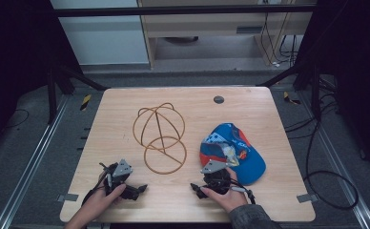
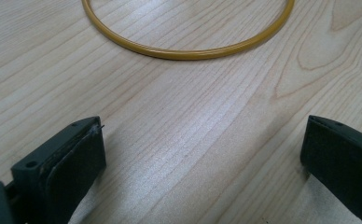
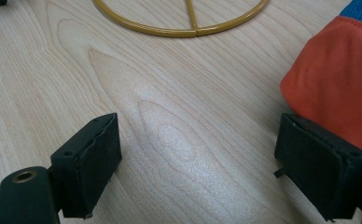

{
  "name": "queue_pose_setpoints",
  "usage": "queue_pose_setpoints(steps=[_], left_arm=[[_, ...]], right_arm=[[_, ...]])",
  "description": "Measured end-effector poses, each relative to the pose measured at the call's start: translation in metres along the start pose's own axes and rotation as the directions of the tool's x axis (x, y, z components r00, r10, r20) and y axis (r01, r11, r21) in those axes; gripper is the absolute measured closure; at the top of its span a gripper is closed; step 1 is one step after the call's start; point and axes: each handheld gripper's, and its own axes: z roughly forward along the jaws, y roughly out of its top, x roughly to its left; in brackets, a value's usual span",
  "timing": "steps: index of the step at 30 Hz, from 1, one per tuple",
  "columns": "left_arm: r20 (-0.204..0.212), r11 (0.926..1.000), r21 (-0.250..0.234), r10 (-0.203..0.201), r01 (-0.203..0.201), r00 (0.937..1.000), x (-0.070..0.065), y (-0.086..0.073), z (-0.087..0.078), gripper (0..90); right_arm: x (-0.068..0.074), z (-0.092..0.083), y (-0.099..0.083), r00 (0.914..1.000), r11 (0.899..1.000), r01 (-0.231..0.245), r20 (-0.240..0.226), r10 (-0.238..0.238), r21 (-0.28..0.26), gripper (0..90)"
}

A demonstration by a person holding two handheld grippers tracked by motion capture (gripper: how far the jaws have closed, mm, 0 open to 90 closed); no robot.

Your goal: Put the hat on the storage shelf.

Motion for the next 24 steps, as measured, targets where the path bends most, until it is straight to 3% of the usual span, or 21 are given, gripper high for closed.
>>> queue_pose_setpoints(steps=[9,11,18,24], left_arm=[[0.000,1.0000,0.000,0.000,0.000,1.0000,0.000,0.000,0.000,0.0],[0.000,1.0000,0.000,0.000,0.000,1.0000,0.000,0.000,0.000,0.0],[0.000,1.0000,0.000,0.000,0.000,1.0000,0.000,0.000,0.000,0.0],[0.000,1.0000,0.000,0.000,0.000,1.0000,0.000,0.000,0.000,0.0]], right_arm=[[0.001,0.000,0.001,0.9999,1.000,-0.010,0.007,0.010,0.002,13.9],[0.001,-0.002,0.003,0.9997,0.999,-0.011,0.022,0.010,0.036,14.1],[-0.005,-0.030,0.009,0.9995,0.999,-0.008,0.030,0.007,0.045,14.7],[-0.021,-0.062,0.010,0.9982,0.999,-0.007,0.060,0.004,0.054,16.2]])
